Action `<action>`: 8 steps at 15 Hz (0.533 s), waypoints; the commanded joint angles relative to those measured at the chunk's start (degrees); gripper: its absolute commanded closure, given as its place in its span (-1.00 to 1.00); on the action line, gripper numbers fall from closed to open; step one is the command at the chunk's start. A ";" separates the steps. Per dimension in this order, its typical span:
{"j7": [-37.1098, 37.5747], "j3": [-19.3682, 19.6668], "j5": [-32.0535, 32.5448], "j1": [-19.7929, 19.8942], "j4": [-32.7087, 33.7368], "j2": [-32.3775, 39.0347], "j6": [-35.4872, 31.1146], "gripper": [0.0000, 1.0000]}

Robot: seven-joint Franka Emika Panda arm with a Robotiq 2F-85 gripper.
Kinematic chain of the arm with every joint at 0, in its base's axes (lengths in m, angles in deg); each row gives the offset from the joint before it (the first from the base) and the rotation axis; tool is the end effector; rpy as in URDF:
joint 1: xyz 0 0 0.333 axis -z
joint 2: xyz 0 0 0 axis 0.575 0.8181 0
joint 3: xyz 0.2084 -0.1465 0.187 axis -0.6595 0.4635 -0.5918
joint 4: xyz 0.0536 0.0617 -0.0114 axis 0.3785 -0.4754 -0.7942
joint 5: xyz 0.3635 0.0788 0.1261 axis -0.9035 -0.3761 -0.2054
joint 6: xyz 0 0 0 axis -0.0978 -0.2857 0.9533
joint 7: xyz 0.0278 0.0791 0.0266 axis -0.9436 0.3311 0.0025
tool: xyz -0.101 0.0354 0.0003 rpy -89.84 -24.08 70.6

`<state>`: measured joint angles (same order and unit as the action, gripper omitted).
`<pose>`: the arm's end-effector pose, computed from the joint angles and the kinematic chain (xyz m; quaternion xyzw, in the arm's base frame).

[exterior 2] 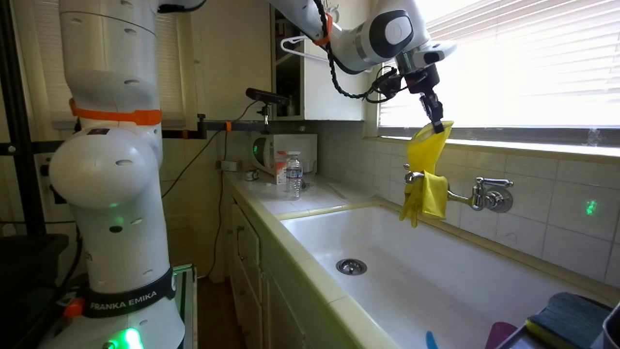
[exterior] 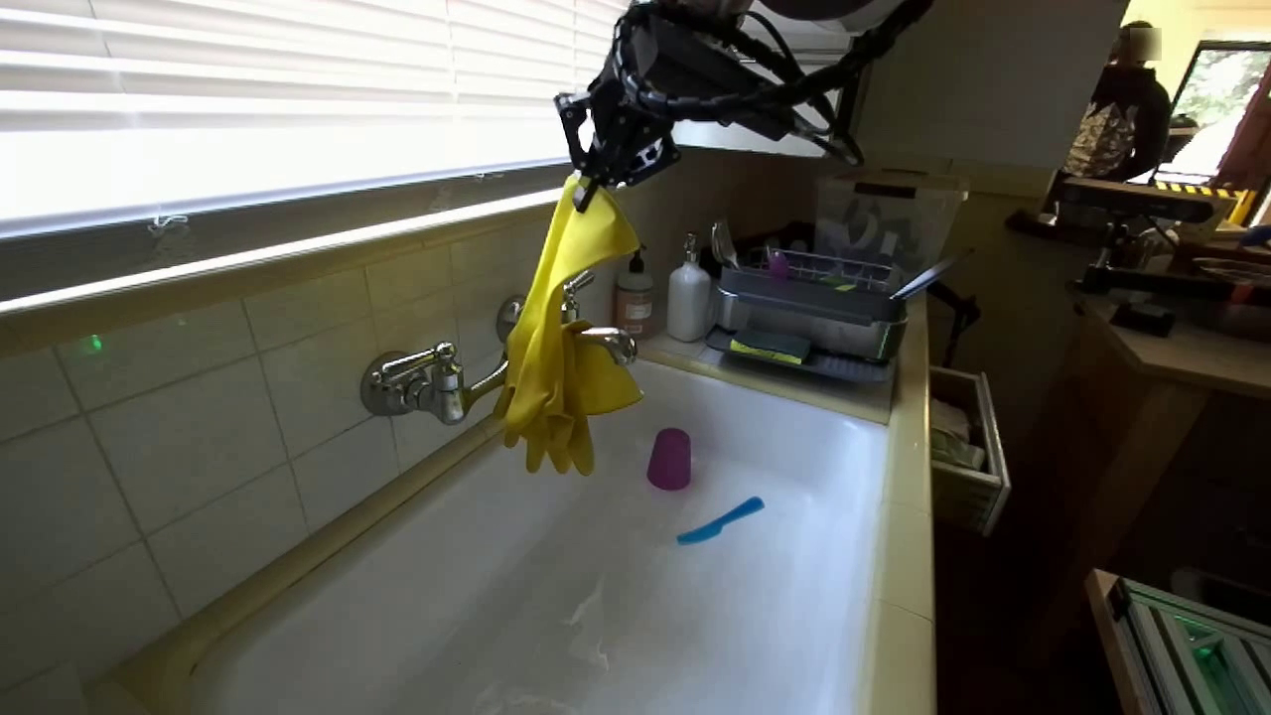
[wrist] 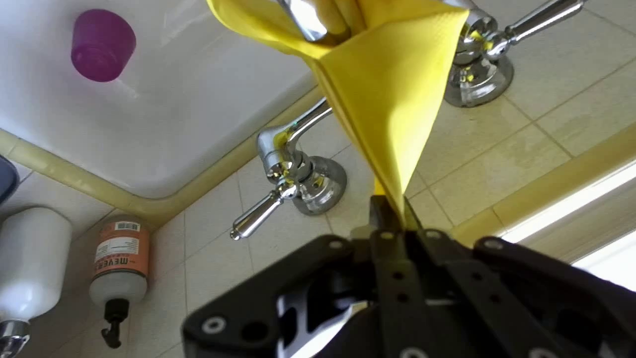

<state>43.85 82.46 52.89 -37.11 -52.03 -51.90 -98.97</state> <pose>0.6114 -0.0027 0.5404 -0.9176 0.2904 -0.2652 0.0582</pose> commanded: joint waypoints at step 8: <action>6.72 0.66 4.04 4.78 -6.95 -2.36 -4.81 0.99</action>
<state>48.83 83.36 56.49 -33.13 -57.62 -55.50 -101.85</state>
